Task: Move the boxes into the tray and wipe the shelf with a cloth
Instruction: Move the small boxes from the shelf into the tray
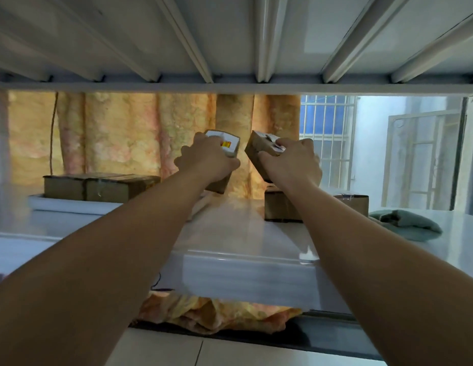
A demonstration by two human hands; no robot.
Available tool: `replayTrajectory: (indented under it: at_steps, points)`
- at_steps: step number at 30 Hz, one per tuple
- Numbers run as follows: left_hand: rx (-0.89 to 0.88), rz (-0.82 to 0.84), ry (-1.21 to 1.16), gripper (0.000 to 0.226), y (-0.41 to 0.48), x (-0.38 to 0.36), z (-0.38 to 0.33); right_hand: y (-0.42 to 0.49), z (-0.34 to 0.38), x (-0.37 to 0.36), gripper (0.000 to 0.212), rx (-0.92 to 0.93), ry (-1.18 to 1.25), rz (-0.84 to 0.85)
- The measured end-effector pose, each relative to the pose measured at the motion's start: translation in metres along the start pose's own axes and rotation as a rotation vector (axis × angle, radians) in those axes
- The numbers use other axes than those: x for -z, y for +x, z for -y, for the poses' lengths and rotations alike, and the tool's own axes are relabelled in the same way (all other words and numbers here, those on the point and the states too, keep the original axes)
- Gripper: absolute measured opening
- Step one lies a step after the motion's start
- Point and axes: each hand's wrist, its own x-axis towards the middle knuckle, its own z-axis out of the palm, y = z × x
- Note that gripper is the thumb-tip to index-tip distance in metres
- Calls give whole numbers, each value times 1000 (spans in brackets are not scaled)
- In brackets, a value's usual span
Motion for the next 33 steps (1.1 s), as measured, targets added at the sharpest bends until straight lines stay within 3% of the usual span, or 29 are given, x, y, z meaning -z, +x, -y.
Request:
replayTrajectory:
  at_steps: [4, 8, 12, 17, 24, 27, 33]
  points:
    - [20, 32, -62, 69, 14, 19, 28, -5, 19, -4, 57, 70, -13, 2]
    - [-9, 112, 32, 66, 23, 35, 57, -13, 54, -15, 57, 116, -74, 11]
    - [-61, 296, -63, 64, 27, 43, 78, -23, 97, -39, 56, 116, -88, 29]
    - [-177, 296, 140, 42, 30, 26, 93, -32, 125, -77, 56, 79, -202, 28]
    - [-177, 454, 248, 64, 40, 7, 104, -32, 123, -94, 48, -35, -379, 12]
    - [-140, 489, 266, 73, 40, 9, 103, -24, 129, -95, 44, -172, -280, 53]
    - [-149, 432, 171, 68, 40, 11, 108, -26, 143, -116, 46, -154, -225, 69]
